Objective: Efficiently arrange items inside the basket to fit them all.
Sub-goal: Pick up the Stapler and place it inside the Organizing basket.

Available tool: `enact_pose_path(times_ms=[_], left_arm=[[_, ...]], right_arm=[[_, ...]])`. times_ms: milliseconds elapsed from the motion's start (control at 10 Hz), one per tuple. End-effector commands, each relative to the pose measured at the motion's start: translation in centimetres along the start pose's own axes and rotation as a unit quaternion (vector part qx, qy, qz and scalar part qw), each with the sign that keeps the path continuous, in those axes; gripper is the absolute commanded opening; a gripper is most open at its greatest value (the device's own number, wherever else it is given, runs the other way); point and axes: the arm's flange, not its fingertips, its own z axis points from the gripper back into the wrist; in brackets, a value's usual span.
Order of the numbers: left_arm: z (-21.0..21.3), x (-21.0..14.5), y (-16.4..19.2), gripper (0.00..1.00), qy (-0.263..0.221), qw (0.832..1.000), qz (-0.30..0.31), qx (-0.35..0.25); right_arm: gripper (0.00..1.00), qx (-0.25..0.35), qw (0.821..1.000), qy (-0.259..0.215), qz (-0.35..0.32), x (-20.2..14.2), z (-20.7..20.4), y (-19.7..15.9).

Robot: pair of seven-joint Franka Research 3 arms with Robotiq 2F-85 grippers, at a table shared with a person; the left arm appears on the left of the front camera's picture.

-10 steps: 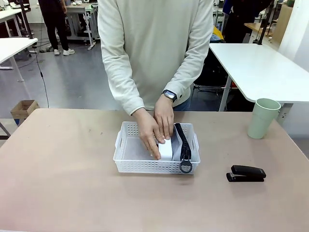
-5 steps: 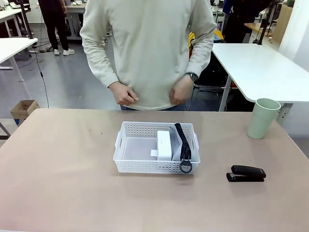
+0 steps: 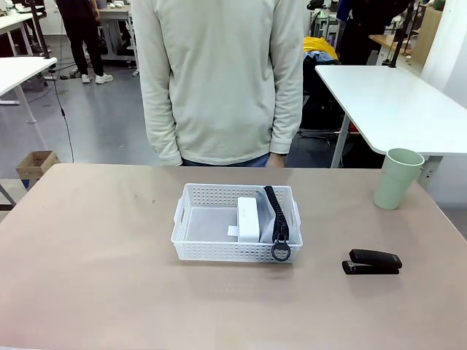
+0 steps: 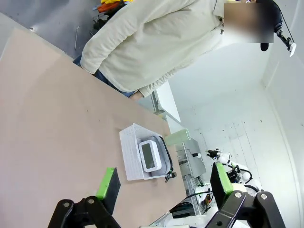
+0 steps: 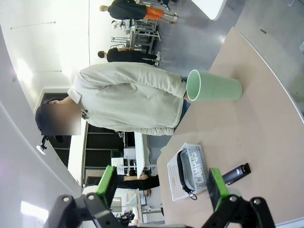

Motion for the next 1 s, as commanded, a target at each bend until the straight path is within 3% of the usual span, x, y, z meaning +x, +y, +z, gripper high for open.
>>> enact_pose_path(times_ms=[0,300,500,600,800,900], left_arm=[[-0.1,0.0,0.0,1.0,-0.008,1.0,-0.013,-0.012],[-0.1,0.0,0.0,1.0,-0.008,1.0,-0.013,-0.012],[-0.1,0.0,0.0,1.0,-0.008,1.0,-0.013,-0.012],[-0.1,0.0,0.0,1.0,-0.008,1.0,-0.013,-0.012],[-0.1,0.0,0.0,1.0,-0.008,1.0,-0.013,-0.012],[-0.1,0.0,0.0,1.0,-0.008,1.0,-0.013,-0.012]], right_arm=[[1.0,0.014,1.0,-0.003,0.007,0.1,0.0,0.1],[1.0,0.0,1.0,0.0,0.0,0.0,0.0,0.0],[1.0,-0.104,0.981,0.102,0.129,-4.8,-7.2,4.0],[1.0,-0.168,0.951,0.175,0.189,-8.7,-11.2,4.8],[1.0,-0.314,0.844,0.309,0.306,-17.9,-17.8,2.9],[1.0,-0.361,0.797,0.336,0.349,-21.4,-19.7,1.0]])
